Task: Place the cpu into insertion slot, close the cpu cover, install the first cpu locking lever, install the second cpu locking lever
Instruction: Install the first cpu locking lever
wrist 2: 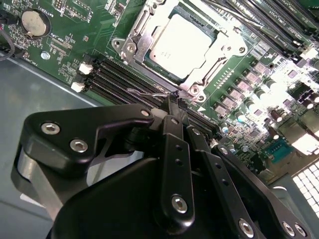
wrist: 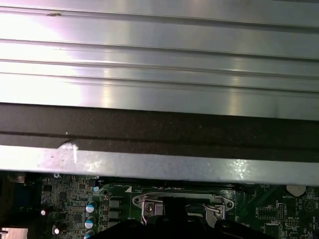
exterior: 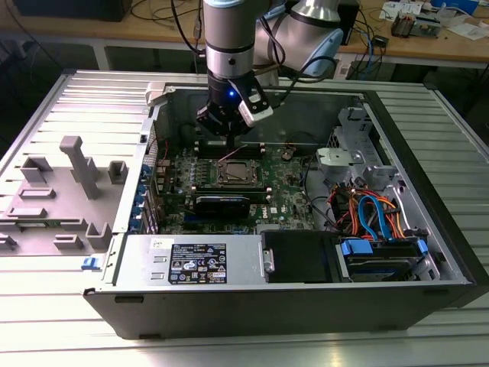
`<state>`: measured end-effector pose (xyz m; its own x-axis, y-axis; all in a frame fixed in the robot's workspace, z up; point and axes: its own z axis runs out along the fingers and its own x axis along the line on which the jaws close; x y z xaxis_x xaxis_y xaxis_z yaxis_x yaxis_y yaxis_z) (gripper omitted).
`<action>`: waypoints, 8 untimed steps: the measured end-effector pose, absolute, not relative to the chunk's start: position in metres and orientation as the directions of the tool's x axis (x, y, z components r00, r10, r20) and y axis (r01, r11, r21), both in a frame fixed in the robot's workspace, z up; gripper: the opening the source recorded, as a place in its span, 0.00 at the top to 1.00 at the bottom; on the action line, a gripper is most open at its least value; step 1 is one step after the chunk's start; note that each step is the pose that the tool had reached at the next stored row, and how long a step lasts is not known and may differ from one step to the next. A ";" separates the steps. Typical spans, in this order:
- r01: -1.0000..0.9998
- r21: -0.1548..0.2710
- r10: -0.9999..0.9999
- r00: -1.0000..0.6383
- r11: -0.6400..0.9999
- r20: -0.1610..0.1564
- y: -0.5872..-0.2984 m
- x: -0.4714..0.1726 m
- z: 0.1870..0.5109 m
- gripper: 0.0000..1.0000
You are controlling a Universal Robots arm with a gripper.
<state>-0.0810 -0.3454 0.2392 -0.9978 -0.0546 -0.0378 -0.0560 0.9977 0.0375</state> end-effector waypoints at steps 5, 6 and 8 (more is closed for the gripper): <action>-0.056 0.065 -0.054 -0.998 0.996 -0.040 -0.345 -0.081 0.235 0.89; -0.056 0.065 -0.054 -0.998 0.996 -0.039 -0.345 -0.080 0.233 0.89; -0.056 0.065 -0.054 -0.998 0.996 -0.039 -0.345 -0.078 0.232 0.89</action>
<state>-0.0776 -0.3453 0.2321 -0.9978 -0.0538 -0.0394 -0.0563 0.9963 0.0646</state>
